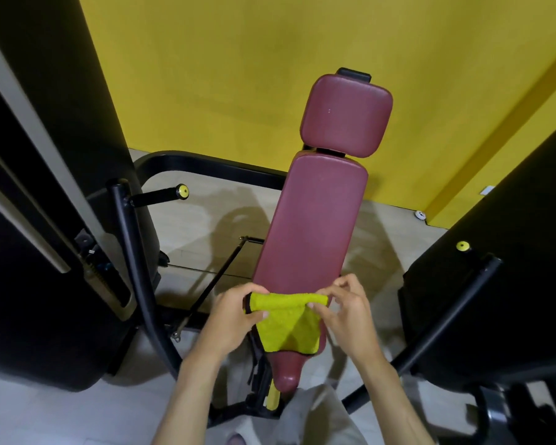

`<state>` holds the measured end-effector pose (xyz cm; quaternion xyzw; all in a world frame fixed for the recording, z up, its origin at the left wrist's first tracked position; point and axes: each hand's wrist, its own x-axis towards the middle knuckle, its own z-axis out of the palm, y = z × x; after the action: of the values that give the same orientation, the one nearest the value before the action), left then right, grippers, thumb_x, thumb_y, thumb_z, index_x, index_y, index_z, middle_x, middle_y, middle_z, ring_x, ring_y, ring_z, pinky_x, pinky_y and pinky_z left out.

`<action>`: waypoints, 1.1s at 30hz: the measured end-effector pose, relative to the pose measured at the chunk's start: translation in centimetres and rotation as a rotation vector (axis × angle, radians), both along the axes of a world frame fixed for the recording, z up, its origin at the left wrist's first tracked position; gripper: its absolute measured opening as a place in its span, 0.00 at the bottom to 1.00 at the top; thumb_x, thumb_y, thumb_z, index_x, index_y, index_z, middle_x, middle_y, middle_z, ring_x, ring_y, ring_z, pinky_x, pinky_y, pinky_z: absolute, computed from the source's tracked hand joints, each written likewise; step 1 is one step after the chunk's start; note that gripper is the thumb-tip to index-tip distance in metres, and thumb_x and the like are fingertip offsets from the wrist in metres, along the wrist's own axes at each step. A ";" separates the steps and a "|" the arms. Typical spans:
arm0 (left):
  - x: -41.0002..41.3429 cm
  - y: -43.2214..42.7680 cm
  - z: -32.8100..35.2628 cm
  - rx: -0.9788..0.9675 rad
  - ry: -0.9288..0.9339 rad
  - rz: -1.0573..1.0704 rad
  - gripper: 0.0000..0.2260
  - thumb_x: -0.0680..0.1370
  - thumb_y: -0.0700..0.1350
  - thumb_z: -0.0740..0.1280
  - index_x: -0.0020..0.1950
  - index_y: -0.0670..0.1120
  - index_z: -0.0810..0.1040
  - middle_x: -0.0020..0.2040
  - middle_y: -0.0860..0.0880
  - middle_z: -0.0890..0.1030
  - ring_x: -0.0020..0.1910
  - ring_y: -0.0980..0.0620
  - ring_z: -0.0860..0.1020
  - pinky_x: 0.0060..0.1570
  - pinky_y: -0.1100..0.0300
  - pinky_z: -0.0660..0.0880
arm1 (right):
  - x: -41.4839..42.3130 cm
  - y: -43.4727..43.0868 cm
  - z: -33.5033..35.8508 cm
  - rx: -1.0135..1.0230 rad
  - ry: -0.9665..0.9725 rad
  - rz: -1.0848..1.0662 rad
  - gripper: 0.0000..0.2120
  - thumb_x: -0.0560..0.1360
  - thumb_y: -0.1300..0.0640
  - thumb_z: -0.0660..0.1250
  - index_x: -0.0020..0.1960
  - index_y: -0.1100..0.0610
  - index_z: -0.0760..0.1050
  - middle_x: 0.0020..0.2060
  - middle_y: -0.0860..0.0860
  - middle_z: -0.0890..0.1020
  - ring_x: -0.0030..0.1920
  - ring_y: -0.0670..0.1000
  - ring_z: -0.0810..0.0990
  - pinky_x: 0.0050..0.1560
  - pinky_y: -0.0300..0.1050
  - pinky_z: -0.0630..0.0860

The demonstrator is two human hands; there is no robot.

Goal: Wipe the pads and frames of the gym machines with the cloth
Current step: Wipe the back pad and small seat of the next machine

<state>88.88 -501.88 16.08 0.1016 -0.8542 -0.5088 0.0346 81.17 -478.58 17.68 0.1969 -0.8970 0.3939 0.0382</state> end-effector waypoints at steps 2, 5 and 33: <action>-1.2 0.4 0.3 -0.104 0.096 0.051 0.08 0.73 0.46 0.79 0.49 0.54 0.83 0.47 0.56 0.75 0.45 0.60 0.76 0.46 0.60 0.73 | -0.4 0.3 0.3 -0.052 -0.073 -0.014 0.08 0.76 0.55 0.76 0.47 0.49 0.77 0.50 0.43 0.76 0.53 0.41 0.77 0.55 0.34 0.70; -3.3 0.9 2.1 -0.104 0.227 -0.032 0.06 0.76 0.49 0.75 0.49 0.50 0.81 0.50 0.55 0.71 0.50 0.57 0.75 0.50 0.65 0.71 | -0.7 0.3 1.7 -0.243 -0.243 -0.071 0.07 0.82 0.54 0.68 0.48 0.53 0.71 0.37 0.45 0.76 0.38 0.42 0.74 0.42 0.44 0.71; -39.1 4.5 15.2 -0.006 0.355 0.137 0.16 0.81 0.49 0.69 0.68 0.55 0.73 0.64 0.58 0.77 0.61 0.59 0.76 0.61 0.58 0.74 | -33.5 3.8 12.0 -1.001 -0.297 -0.457 0.12 0.84 0.51 0.64 0.54 0.58 0.83 0.43 0.50 0.88 0.43 0.48 0.86 0.47 0.49 0.80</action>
<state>49.75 -497.38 31.23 0.0679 -0.8272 -0.5127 0.2197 47.66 -474.75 29.68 -0.1016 -0.6167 0.7760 0.0847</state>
